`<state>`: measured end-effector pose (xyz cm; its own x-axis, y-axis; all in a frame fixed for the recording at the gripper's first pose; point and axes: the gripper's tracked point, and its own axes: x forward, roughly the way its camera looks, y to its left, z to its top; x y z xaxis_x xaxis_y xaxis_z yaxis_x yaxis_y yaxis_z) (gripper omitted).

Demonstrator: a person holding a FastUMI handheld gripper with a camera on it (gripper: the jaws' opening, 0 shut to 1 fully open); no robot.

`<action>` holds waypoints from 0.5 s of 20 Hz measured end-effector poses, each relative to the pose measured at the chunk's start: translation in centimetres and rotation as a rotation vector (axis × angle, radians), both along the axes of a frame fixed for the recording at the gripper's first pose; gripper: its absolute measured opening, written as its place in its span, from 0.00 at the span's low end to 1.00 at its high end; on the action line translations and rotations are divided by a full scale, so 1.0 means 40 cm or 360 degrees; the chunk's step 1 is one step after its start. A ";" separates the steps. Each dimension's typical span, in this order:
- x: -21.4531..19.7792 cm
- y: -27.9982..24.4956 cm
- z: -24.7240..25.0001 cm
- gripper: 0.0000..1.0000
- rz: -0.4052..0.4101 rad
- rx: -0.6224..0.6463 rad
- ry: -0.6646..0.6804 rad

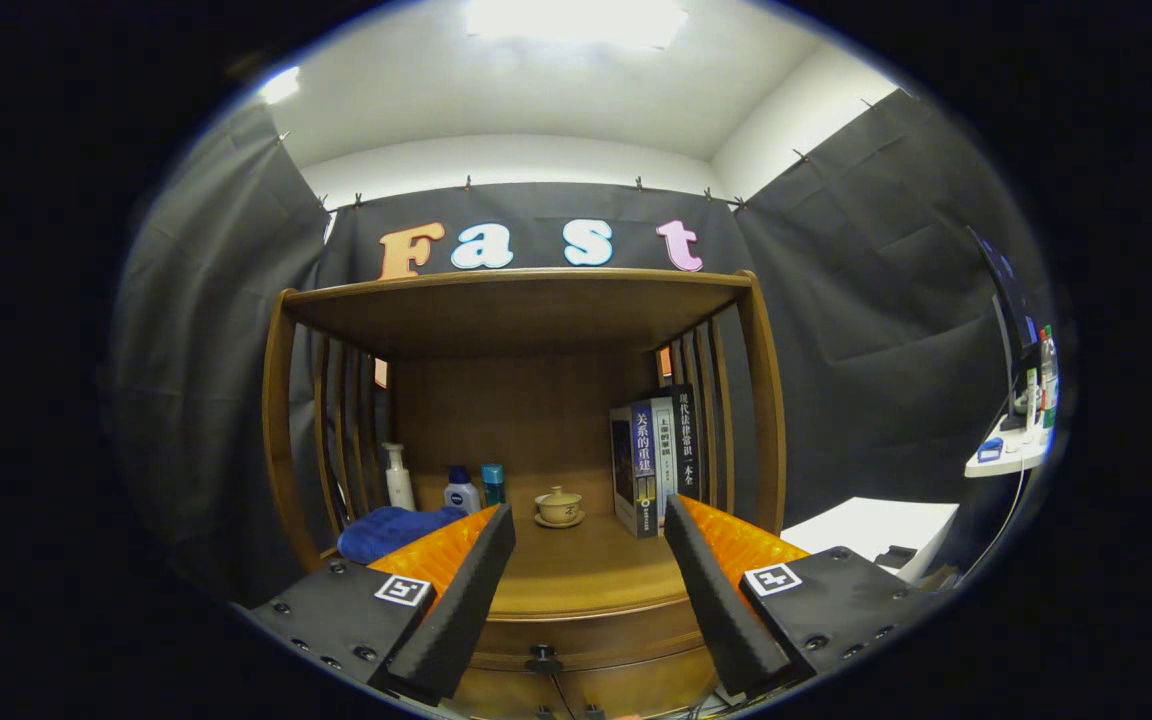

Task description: Pull open the drawer, take out the items inside it, and place them on the countertop above the cabinet.

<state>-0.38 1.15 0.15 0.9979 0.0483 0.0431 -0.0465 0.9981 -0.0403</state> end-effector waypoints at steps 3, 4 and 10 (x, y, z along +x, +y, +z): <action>0.001 0.019 -0.008 0.98 0.0049 -0.0005 -0.0036; 0.004 0.026 -0.017 0.98 0.0065 0.0004 -0.0041; 0.034 0.029 -0.135 0.98 0.0087 -0.0004 0.0068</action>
